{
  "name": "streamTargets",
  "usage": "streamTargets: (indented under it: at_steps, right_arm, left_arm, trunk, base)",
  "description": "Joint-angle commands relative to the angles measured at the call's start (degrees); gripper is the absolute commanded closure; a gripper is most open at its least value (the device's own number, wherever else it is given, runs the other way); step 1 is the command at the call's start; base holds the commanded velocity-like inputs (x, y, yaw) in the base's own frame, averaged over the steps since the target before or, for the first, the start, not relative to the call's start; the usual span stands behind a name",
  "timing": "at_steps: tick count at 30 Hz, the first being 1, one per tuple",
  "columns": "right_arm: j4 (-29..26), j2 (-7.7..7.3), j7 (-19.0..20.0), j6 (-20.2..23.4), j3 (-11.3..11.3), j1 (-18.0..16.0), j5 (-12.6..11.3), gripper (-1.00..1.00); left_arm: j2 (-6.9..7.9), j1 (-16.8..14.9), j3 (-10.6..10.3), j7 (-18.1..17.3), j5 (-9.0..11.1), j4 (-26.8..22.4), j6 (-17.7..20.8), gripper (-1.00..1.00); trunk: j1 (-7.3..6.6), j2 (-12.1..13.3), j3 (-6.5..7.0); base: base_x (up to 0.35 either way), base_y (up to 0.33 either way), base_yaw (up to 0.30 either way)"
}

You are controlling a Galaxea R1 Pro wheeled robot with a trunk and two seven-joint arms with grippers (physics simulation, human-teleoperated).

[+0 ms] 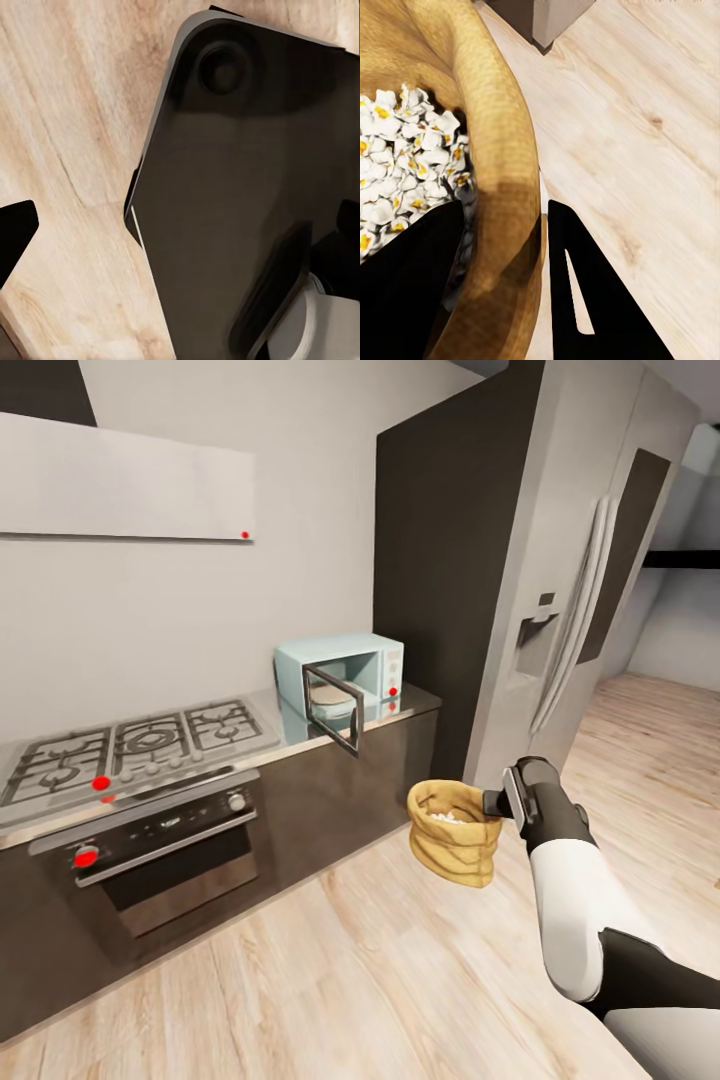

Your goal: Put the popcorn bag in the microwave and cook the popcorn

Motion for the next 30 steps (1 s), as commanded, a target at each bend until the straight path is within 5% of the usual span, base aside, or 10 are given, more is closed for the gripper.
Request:
streamTargets:
  at_steps: [1,30]
  right_arm:
    - [0.0,0.12,-0.3,0.1,-0.2,0.0,-0.2,1.0]
    - [0.0,0.64,-0.4,0.1,-0.1,0.0,-0.4,1.0]
  left_arm:
    - [-0.02,0.0,0.0,0.1,0.1,-0.1,-0.1,-1.0]
    - [-0.02,0.0,0.2,0.2,0.3,-0.1,-0.1,-1.0]
  trunk:
    - [0.02,0.0,-0.06]
    - [0.02,0.0,-0.06]
  base:
    - [0.182,-0.124,0.0]
    - [0.218,-0.181,0.0]
